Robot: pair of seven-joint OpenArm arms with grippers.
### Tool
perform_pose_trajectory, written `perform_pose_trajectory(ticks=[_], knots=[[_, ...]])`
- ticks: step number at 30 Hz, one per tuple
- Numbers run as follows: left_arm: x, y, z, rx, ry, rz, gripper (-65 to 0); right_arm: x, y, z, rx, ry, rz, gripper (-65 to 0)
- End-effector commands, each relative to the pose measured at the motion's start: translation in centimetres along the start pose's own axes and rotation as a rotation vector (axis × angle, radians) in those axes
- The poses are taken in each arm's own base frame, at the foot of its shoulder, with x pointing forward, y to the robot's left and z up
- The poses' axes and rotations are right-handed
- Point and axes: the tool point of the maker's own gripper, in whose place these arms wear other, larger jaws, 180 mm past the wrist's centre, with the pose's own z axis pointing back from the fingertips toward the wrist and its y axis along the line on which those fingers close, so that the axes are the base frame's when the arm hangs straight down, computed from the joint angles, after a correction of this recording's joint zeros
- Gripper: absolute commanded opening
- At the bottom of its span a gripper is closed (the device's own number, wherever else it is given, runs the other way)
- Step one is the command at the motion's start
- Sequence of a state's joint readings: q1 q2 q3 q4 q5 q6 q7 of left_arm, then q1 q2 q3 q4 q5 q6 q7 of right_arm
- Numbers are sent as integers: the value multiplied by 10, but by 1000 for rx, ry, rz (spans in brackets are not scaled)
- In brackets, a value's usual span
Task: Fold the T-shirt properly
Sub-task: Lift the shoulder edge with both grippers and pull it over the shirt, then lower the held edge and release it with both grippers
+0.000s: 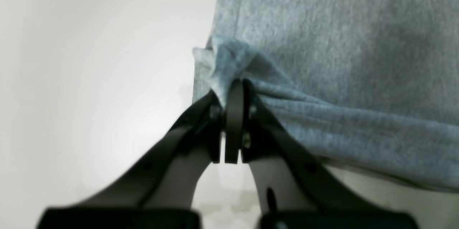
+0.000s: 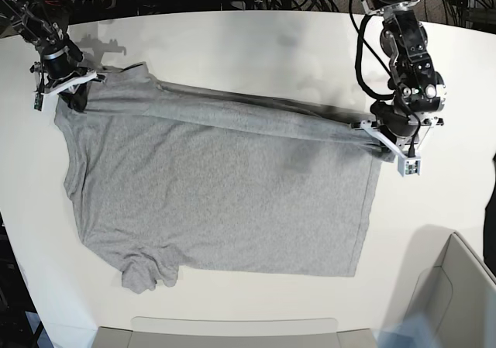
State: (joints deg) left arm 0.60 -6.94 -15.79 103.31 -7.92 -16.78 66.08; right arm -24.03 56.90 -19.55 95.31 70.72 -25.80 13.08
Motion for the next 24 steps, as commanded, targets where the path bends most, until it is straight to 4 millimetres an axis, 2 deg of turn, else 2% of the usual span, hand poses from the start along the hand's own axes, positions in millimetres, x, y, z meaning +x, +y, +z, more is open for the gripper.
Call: perform_pose_trajectory(ticks=[1, 6, 9, 13, 20, 24], knots=[[17, 4, 0, 14, -45, 8, -650, 29, -3, -3, -2, -70, 30, -650], [31, 2, -7, 5, -57, 24, -650, 59, -9, -14, -22, -55, 0, -650], [35, 1, -15, -4, -42, 35, -650, 69, 7, -26, 35, -54, -74, -650], [39, -3, -32, -24, -11, 57, -650, 73, 14, -37, 61, -43, -104, -650], [56, -7, -38, -37, -24, 68, -650, 88, 42, -48, 115, -72, -88, -650], [62, -27, -51, -77, -16, 27, -650, 105, 41, -49, 117, -101, -92, -650]])
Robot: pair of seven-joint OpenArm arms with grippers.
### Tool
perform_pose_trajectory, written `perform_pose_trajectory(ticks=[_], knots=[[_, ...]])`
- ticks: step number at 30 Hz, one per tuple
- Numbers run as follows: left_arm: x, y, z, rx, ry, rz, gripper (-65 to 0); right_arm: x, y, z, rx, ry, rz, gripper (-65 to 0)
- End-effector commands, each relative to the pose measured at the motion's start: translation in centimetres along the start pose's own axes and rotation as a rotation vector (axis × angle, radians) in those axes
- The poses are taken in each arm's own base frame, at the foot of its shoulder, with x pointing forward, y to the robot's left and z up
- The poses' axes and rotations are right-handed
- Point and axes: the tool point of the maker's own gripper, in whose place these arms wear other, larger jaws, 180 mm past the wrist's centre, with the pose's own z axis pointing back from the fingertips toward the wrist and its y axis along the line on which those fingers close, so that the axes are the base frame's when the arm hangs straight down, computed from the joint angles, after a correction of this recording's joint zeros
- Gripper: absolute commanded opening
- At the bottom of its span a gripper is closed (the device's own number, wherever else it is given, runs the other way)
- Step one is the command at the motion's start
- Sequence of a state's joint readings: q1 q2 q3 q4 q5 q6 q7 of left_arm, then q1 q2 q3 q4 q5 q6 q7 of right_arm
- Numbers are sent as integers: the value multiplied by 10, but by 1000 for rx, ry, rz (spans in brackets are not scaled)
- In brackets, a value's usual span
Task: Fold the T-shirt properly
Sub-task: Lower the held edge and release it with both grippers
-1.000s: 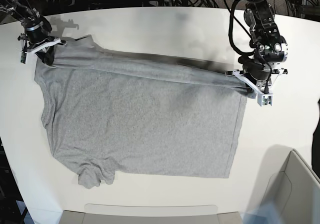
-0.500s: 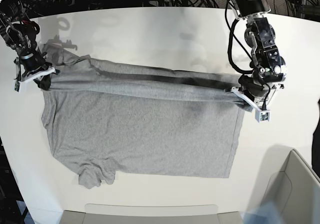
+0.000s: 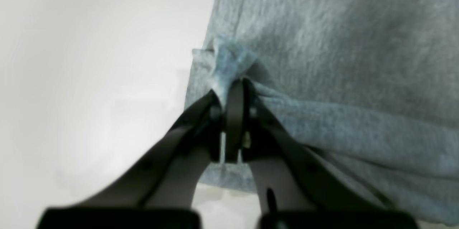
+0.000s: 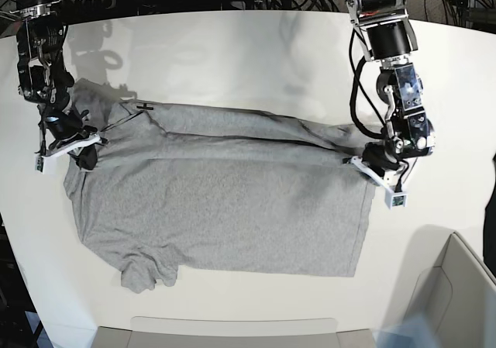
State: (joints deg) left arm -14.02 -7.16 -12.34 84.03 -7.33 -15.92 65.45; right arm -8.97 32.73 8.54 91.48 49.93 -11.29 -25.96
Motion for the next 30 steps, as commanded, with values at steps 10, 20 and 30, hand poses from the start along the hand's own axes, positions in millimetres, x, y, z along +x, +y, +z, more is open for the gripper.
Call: perform_pose_trajectory(ticks=[10, 20, 30], knots=[[37, 2, -16, 37, -81, -46, -650, 62, 0, -7, -33, -133, 136, -650], [33, -8, -35, 13, -90, -58, -650, 60, -18, -20, -71, -116, 136, -650], [33, -11, -41, 2, -73, -60, -459, 64, -26, -29, -88, -110, 110, -574]])
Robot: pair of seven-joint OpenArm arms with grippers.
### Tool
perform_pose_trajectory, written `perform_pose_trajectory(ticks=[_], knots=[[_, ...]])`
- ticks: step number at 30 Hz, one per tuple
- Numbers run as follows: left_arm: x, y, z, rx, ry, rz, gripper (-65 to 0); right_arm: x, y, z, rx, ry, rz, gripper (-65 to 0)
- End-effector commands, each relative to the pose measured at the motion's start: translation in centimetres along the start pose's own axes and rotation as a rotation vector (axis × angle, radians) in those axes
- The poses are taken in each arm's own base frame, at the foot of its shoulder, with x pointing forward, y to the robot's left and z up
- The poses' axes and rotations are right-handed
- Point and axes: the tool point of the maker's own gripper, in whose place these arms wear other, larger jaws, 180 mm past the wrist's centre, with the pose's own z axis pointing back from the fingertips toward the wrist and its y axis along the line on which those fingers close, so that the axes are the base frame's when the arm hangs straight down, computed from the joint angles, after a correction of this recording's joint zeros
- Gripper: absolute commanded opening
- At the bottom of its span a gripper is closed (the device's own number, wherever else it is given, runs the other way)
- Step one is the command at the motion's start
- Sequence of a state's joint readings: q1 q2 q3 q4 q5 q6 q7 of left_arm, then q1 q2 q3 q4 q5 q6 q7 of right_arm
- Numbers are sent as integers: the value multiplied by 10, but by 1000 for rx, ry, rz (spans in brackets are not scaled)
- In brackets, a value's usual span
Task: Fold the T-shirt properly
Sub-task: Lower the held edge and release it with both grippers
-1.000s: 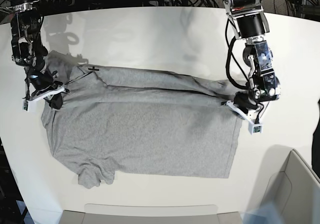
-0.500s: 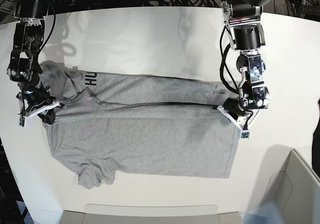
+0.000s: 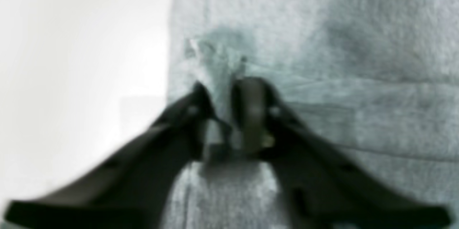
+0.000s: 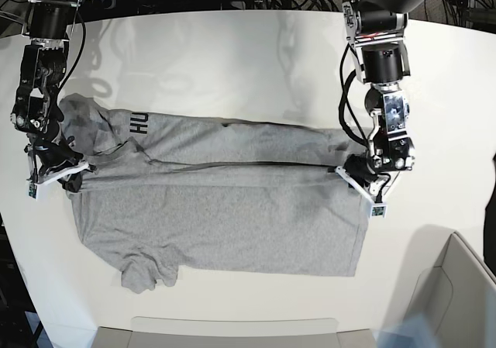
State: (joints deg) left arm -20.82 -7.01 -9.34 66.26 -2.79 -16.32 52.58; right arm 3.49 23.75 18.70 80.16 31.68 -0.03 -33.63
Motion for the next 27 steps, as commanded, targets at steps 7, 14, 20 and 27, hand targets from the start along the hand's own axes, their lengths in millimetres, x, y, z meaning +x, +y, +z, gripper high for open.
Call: perform_pose_trajectory(ticks=[7, 14, 20, 27], knots=[[21, 3, 6, 8, -54, -11, -393, 35, 3, 8, 14, -95, 22, -372], [31, 8, 34, 31, -144, -32, -394, 60, -3, 43, 20, -220, -85, -369], [6, 12, 52, 53, -159, -58, -393, 10, -25, 77, 69, -73, -263, -369], [-25, 15, 48, 57, -107, -58, -393, -48, -40, 104, 88, -51, -309, -369]])
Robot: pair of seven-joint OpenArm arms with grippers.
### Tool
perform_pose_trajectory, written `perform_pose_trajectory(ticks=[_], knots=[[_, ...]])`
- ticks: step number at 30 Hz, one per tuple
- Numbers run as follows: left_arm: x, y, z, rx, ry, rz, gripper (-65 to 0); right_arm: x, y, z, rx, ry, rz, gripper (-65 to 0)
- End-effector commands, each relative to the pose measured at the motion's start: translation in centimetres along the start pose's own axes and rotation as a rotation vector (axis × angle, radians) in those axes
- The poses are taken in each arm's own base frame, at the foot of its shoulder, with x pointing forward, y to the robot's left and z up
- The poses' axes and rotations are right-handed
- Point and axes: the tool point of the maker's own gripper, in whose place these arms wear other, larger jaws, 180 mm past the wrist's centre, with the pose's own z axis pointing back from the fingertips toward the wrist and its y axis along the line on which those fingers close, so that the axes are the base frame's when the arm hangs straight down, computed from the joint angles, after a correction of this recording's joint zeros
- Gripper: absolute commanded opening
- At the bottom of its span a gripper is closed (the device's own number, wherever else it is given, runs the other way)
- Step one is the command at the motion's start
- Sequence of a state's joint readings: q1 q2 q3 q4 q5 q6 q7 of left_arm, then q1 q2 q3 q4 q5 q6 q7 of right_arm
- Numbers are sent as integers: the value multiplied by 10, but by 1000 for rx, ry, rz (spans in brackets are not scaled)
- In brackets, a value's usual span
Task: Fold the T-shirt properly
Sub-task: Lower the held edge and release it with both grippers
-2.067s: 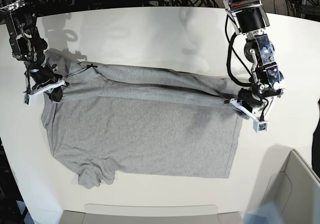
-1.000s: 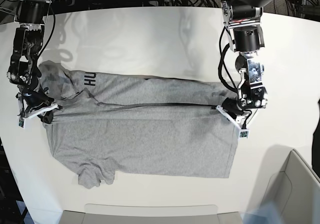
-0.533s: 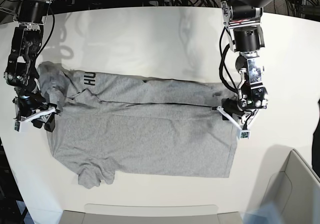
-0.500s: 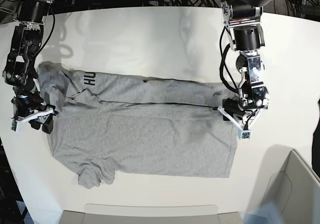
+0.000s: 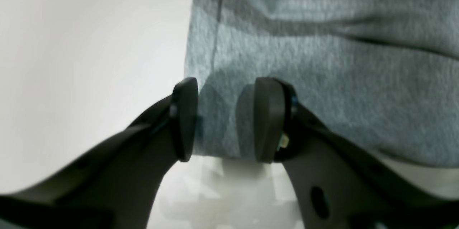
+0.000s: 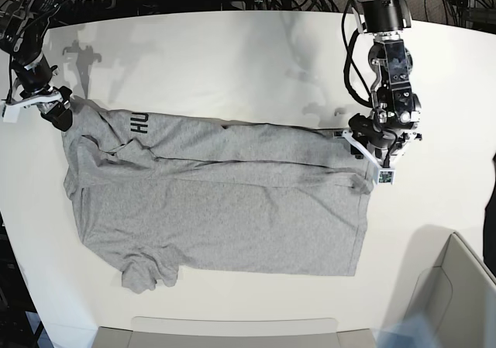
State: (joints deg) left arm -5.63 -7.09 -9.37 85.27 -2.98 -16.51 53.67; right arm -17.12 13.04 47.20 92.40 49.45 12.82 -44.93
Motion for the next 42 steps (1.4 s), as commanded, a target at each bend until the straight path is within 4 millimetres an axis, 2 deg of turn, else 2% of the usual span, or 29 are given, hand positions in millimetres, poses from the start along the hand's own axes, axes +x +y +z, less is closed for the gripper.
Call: perform_pose_trajectory(ticks=[1, 4, 13, 16, 21, 27, 31, 34, 36, 38, 42], knots=[[20, 4, 4, 9, -63, -1, -393, 20, -1, 3, 10, -64, 19, -369], [20, 3, 4, 7, -63, 0, -394, 16, -22, 1, -31, -59, -6, -369], [19, 3, 4, 7, -57, 2, -394, 9, -44, -29, -49, -14, -32, -369], [19, 3, 4, 7, -55, 2, -394, 5, -45, -36, -44, 2, -55, -369], [19, 3, 4, 8, -55, 3, -394, -1, -48, -36, -49, 16, -64, -369], [19, 4, 4, 8, -56, 5, -391, -12, -36, -44, -21, 58, -41, -369], [20, 4, 5, -28, -66, 33, -372, -12, -35, -45, -20, 59, -41, -369], [18, 25, 11, -89, -94, 133, -339, -13, -37, -44, -29, 65, -32, -369], [8, 46, 17, -100, -77, 203, -335, -15, -40, -44, -45, 75, -16, -369], [-2, 56, 20, -112, -38, 218, -333, -16, -43, -43, -59, 83, -3, -369], [-13, 53, 22, -145, 12, 165, -333, -17, -45, -43, -70, 90, 9, -369]])
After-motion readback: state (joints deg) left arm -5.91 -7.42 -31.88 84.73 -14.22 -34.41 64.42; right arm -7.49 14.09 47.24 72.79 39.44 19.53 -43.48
